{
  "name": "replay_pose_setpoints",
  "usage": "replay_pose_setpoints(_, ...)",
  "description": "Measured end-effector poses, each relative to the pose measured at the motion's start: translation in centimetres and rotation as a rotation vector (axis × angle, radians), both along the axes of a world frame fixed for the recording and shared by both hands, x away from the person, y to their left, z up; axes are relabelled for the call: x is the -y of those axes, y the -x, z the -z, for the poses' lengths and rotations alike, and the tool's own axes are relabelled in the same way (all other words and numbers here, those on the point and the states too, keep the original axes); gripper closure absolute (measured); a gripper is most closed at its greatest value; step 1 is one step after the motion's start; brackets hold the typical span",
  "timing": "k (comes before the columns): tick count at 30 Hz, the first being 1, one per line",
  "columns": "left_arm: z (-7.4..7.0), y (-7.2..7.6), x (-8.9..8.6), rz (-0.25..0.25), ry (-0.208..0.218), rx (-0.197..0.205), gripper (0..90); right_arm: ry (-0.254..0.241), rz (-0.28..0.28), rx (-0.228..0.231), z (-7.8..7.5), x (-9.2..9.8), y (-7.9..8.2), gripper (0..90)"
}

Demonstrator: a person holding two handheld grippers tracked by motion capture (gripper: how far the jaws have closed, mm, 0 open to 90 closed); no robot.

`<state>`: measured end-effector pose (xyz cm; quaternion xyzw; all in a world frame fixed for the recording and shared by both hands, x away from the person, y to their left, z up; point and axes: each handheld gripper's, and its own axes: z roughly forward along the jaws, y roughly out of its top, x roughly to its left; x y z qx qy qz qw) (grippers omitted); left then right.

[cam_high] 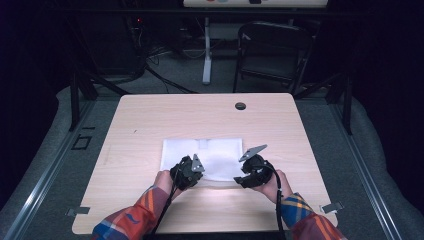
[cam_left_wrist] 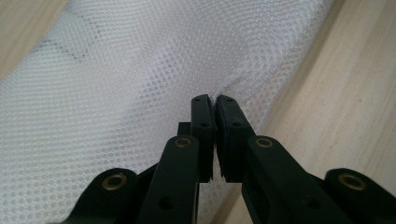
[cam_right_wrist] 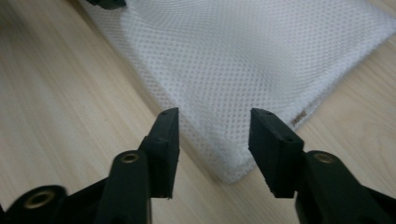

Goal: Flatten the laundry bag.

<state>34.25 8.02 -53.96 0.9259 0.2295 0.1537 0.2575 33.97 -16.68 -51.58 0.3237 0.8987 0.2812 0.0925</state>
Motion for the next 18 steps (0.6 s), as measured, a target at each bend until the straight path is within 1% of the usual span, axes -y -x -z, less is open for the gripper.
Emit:
replay_pose_setpoints(1,-0.1,0.0,0.0,0.001,0.001,0.003,86.1,-0.005,-0.004,0.004,0.0,-0.2,0.1,60.3)
replay_pose_setpoints(2,-0.1,0.0,0.0,-0.004,0.009,0.008,86.0,-0.003,-0.012,0.008,0.0,-0.3,0.2,64.0)
replay_pose_setpoints(3,-0.2,0.0,0.0,-0.006,0.007,0.009,86.1,0.000,-0.024,0.013,0.0,-0.4,0.3,67.4)
replay_pose_setpoints(6,-0.4,0.1,0.1,-0.008,0.005,0.024,86.0,-0.008,-0.057,0.010,0.0,-0.9,0.5,77.6)
replay_pose_setpoints(7,-0.5,0.1,0.1,-0.013,0.013,0.027,86.0,-0.017,-0.075,0.007,0.2,-1.3,0.7,83.3)
replay_pose_setpoints(8,-0.5,0.1,0.1,-0.013,0.019,0.031,86.0,-0.017,-0.075,0.007,0.2,-1.3,0.7,83.3)
replay_pose_setpoints(10,-0.7,0.0,0.1,-0.010,0.021,0.035,86.1,-0.015,-0.095,0.001,0.5,-1.8,0.8,87.6)
replay_pose_setpoints(12,-0.7,0.0,0.0,-0.015,0.034,0.030,86.1,0.002,-0.119,0.000,0.7,-2.3,0.9,90.0)
replay_pose_setpoints(14,-0.8,-0.1,-0.1,-0.016,0.043,0.031,86.1,0.001,-0.123,-0.003,1.1,-2.8,1.0,90.0)
replay_pose_setpoints(15,-0.8,-0.1,-0.1,-0.017,0.044,0.036,86.1,0.018,-0.137,-0.006,1.3,-2.9,0.9,90.0)
replay_pose_setpoints(18,-0.9,-0.2,-0.1,-0.012,0.046,0.038,86.1,0.030,-0.133,-0.013,2.0,-3.6,0.7,90.0)
